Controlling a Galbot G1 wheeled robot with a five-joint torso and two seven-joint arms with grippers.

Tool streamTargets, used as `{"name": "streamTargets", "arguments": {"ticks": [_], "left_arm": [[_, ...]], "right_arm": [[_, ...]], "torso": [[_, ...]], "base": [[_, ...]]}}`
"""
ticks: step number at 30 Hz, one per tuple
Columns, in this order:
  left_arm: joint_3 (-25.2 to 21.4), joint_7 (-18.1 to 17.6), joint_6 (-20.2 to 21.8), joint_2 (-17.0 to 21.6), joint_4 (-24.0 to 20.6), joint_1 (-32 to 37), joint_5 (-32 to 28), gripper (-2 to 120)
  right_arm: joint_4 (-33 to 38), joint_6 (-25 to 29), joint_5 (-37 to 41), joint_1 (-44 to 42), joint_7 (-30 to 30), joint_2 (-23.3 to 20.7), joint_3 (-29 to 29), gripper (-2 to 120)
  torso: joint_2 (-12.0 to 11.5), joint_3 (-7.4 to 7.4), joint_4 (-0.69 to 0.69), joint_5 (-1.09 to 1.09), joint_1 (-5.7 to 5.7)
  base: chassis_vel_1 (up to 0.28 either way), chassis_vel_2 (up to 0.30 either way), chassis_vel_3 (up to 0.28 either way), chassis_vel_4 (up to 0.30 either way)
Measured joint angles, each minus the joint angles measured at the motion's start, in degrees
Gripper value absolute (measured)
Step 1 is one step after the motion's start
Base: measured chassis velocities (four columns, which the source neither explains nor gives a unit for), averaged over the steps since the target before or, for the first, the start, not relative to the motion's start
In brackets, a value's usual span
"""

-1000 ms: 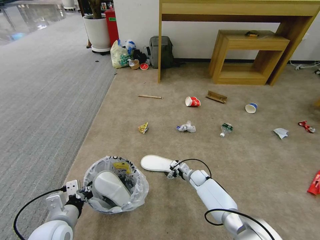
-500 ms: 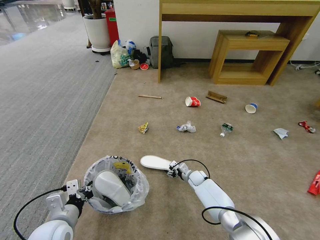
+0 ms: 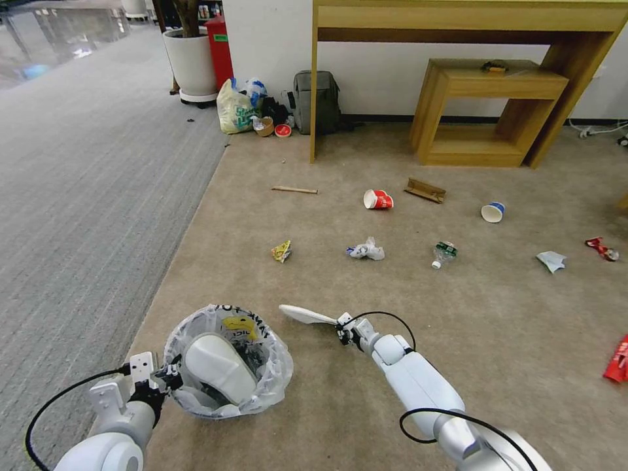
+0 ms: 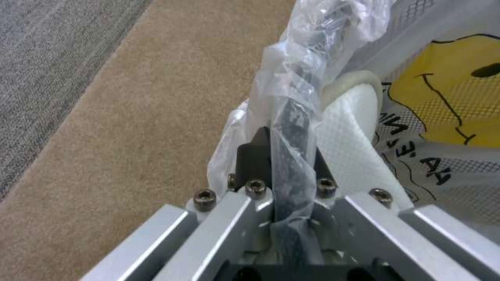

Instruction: Pick up the trash bin and place the garbage on the floor into it.

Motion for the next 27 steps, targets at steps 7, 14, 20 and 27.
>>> {"name": "streamTargets", "arguments": {"ticks": [7, 14, 20, 27], "left_arm": [[0.2, 0.0, 0.0, 0.1, -0.3, -0.4, 0.0, 0], [0.9, -0.1, 0.2, 0.3, -0.5, -1.0, 0.3, 0], [2.4, -1.3, 1.4, 1.0, -0.2, -2.3, 1.0, 0], [3.5, -2.3, 2.2, 2.0, -0.6, -2.8, 1.0, 0]], "right_arm": [[13.7, -1.8, 4.2, -5.2, 3.2, -3.9, 0.5, 2], [33.2, -5.9, 12.0, -9.3, 4.2, -9.1, 1.9, 2], [52.8, -11.8, 20.9, -9.4, 4.0, -14.4, -0.3, 2], [63.3, -14.3, 32.0, -7.7, 2.7, -16.3, -7.6, 2]], "torso": [[0.0, 0.00, -0.01, 0.01, 0.00], [0.0, 0.00, -0.02, -0.01, 0.00], [0.0, 0.00, -0.02, -0.01, 0.00], [0.0, 0.00, -0.01, -0.01, 0.00]], "base": [[0.000, 0.000, 0.000, 0.000], [0.000, 0.000, 0.000, 0.000], [0.000, 0.000, 0.000, 0.000], [0.000, 0.000, 0.000, 0.000]]}}
